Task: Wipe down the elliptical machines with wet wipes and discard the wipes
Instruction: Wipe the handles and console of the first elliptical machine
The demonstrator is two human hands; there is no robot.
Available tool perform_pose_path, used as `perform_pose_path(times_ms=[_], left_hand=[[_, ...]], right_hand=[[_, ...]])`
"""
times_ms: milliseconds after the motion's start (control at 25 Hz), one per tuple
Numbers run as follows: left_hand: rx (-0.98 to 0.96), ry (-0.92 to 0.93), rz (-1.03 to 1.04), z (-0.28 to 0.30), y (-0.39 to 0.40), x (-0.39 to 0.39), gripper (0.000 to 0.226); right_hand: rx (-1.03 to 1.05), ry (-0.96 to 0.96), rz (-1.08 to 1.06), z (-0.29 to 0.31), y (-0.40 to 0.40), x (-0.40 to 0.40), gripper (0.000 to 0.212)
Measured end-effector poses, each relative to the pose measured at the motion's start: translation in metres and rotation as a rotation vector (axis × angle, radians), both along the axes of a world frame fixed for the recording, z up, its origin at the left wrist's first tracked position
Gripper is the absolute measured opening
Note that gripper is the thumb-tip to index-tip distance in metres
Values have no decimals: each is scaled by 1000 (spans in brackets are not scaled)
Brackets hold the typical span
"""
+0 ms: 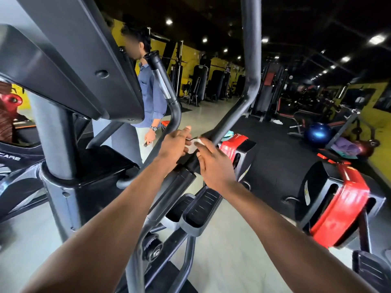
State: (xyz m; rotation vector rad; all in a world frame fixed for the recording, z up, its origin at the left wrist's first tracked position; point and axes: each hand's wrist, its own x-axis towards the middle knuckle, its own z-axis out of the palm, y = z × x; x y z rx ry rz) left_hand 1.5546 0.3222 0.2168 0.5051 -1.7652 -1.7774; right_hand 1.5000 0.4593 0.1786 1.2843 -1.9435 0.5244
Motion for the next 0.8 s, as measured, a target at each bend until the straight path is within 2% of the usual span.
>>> perform_pose_path(times_ms=[80, 160, 320, 480, 560, 720, 800], left_hand=[[-20, -35, -19, -3, 1, 1, 36], [-28, -58, -28, -4, 2, -1, 36], [9, -49, -9, -4, 6, -3, 32], [-1, -56, 28, -5, 6, -5, 31], [-20, -47, 36, -5, 6, -7, 30], [-36, -44, 16, 1, 14, -11, 30], [-53, -28, -26, 6, 21, -11, 25]], right_hand=[[179, 45, 98, -14, 13, 2, 42], [250, 102, 59, 3, 21, -10, 46], [-61, -13, -80, 21, 4, -17, 43], [130, -1, 188, -33, 11, 11, 41], [198, 81, 201, -26, 24, -4, 44], [-14, -48, 116, -14, 15, -6, 51], [99, 40, 212, -35, 15, 3, 51]])
